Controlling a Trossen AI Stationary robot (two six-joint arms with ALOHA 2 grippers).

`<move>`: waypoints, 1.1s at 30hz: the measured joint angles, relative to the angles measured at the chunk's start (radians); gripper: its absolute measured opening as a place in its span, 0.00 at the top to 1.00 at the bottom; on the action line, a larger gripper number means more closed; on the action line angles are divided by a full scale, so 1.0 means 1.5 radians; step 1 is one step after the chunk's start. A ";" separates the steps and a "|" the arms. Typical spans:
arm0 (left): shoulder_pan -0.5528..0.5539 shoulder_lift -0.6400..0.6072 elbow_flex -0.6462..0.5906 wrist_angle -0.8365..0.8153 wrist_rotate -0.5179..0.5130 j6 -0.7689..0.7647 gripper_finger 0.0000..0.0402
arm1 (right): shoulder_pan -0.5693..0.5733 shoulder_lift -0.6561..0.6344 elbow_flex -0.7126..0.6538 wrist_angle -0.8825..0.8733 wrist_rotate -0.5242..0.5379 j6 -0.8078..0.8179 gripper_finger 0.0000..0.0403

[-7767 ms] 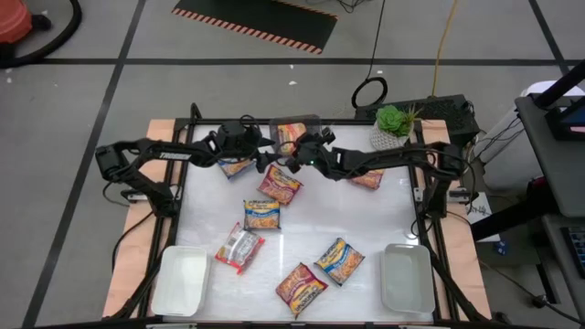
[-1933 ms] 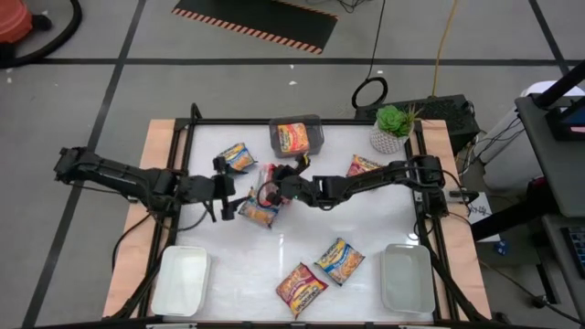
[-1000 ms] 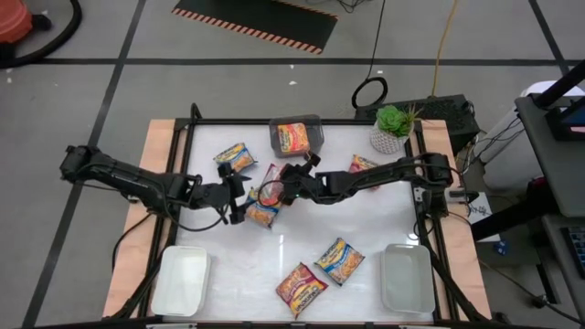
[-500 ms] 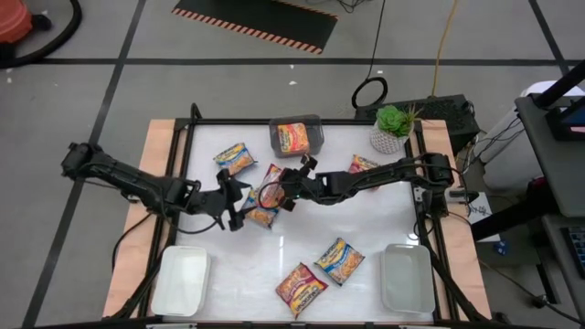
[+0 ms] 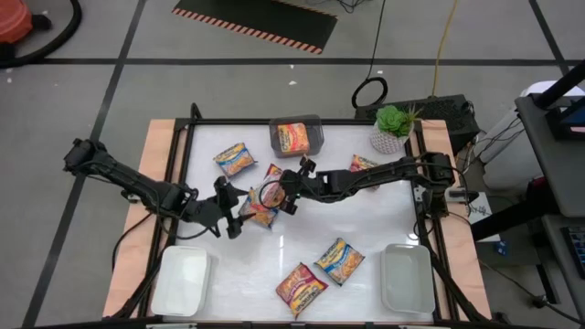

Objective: Sort Maruchan noodles
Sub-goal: Put the orange noodle pack into the black bin

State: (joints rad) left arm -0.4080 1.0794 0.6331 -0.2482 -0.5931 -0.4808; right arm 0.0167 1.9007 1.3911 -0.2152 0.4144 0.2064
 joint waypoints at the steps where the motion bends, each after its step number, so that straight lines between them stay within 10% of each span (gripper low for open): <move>1: -0.012 0.011 0.000 0.003 -0.008 -0.015 0.14 | 0.000 0.000 0.000 0.001 -0.007 0.004 1.00; 14: -0.109 0.172 0.000 0.231 -0.158 0.059 0.14 | -0.001 0.000 0.000 0.008 -0.020 0.016 1.00; 33: -0.124 0.294 0.000 0.268 -0.306 0.041 0.14 | -0.003 0.000 0.000 0.011 -0.036 0.012 1.00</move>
State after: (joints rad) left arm -0.5944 1.5206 0.6334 0.1542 -1.0525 -0.4198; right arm 0.0124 1.9011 1.3911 -0.1989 0.3602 0.2241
